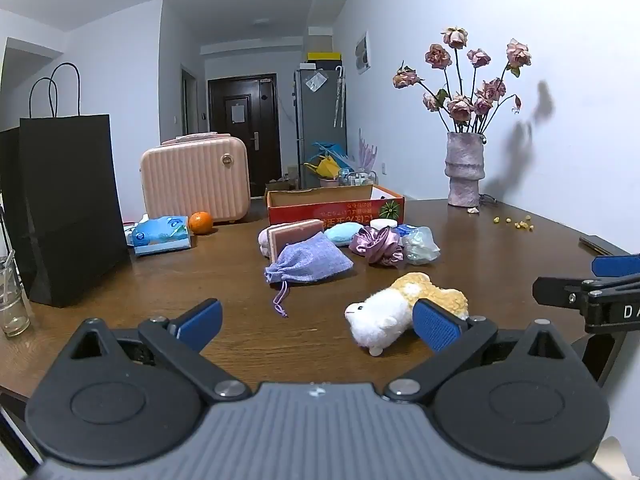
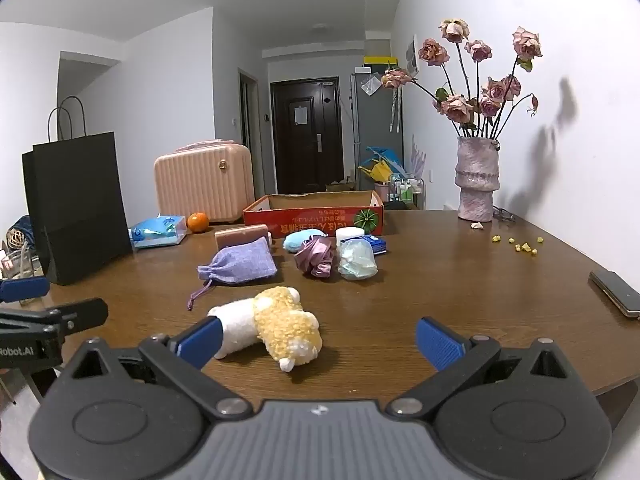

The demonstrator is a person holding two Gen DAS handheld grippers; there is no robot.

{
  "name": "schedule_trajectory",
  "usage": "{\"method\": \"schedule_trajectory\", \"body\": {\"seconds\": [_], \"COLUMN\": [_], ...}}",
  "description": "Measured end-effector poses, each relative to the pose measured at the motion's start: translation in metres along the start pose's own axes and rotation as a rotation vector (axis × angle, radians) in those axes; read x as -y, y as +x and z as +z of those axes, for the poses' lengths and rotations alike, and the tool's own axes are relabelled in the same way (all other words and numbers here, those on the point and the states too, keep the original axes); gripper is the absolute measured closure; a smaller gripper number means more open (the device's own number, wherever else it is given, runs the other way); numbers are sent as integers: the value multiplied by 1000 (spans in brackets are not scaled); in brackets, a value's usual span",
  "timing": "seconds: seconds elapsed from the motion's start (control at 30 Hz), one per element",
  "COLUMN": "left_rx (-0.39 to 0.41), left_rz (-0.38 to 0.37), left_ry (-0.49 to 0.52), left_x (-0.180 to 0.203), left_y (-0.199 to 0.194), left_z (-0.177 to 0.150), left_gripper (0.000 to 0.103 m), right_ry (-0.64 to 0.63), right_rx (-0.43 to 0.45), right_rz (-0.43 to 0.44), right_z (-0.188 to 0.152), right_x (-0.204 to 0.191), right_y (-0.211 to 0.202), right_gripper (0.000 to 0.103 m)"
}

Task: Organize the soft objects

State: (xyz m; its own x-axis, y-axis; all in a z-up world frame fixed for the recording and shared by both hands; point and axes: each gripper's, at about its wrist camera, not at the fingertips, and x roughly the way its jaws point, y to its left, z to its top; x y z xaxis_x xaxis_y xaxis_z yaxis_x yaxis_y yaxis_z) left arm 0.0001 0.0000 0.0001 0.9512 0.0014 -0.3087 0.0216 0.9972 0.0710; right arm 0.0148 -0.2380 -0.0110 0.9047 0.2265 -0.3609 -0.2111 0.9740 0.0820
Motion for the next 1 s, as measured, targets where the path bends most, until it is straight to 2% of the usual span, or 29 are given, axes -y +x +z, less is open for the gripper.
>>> {"method": "schedule_trajectory", "body": {"seconds": [1.0], "left_rx": [-19], "left_rz": [-12], "left_ry": [-21], "left_x": [-1], "left_y": [4], "left_z": [-2], "left_gripper": [0], "right_ry": [-25], "right_rx": [1], "right_rz": [-14], "right_z": [1], "right_x": [-3], "right_y": [-1], "right_gripper": [0]}}
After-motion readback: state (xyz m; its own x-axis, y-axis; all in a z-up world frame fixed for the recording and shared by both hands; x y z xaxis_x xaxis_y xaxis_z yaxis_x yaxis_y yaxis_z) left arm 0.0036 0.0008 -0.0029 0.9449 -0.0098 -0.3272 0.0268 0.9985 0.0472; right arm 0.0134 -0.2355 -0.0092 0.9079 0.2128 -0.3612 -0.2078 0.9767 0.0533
